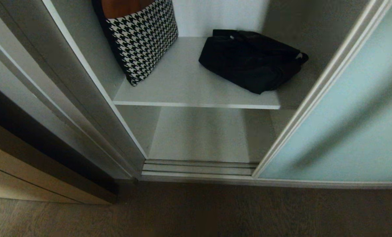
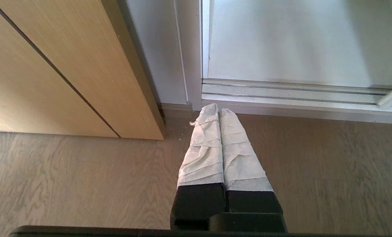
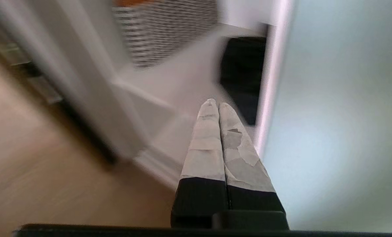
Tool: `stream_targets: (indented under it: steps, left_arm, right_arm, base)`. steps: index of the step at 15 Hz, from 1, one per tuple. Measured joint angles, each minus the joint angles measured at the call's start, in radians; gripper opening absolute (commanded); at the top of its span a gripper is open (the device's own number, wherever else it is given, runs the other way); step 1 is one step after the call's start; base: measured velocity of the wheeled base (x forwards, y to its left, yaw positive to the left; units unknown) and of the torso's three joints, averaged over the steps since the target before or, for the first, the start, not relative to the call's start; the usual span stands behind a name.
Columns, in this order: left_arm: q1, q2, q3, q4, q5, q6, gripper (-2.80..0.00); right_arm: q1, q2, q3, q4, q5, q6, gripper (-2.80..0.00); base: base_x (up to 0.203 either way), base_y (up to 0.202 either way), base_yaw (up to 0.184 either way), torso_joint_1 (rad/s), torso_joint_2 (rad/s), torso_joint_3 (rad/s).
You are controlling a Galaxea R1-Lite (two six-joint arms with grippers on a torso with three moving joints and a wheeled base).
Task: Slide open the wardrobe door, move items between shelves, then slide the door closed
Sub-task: Close the door
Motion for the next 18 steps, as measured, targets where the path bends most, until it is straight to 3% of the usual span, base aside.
stream_targets:
  steps: [3, 7, 9, 13, 18]
  left_arm:
    - [0.000, 0.000, 0.000, 0.000, 0.000, 0.000, -2.80]
    - [0.000, 0.000, 0.000, 0.000, 0.000, 0.000, -2.80]
    - [0.000, 0.000, 0.000, 0.001, 0.000, 0.000, -2.80]
    - [0.000, 0.000, 0.000, 0.000, 0.000, 0.000, -2.80]
    - [0.000, 0.000, 0.000, 0.001, 0.001, 0.000, -2.80]
  right_arm:
    - [0.060, -0.108, 0.087, 0.002, 0.009, -0.003, -2.80]
    - [0.073, -0.213, 0.227, 0.018, 0.003, 0.009, -2.80]
    - [0.073, -0.239, 0.232, 0.065, -0.023, 0.027, -2.80]
    - [0.101, -0.212, 0.038, 0.273, -0.156, 0.155, -2.80]
    - [0.196, -0.042, -0.424, 0.556, -0.214, 0.469, -2.80]
  base:
    - [0.000, 0.000, 0.000, 0.000, 0.00, 0.000]
    - [0.000, 0.000, 0.000, 0.000, 0.00, 0.000]
    - [0.000, 0.000, 0.000, 0.000, 0.00, 0.000]
    - [0.000, 0.000, 0.000, 0.000, 0.00, 0.000]
    - [0.000, 0.000, 0.000, 0.000, 0.00, 0.000]
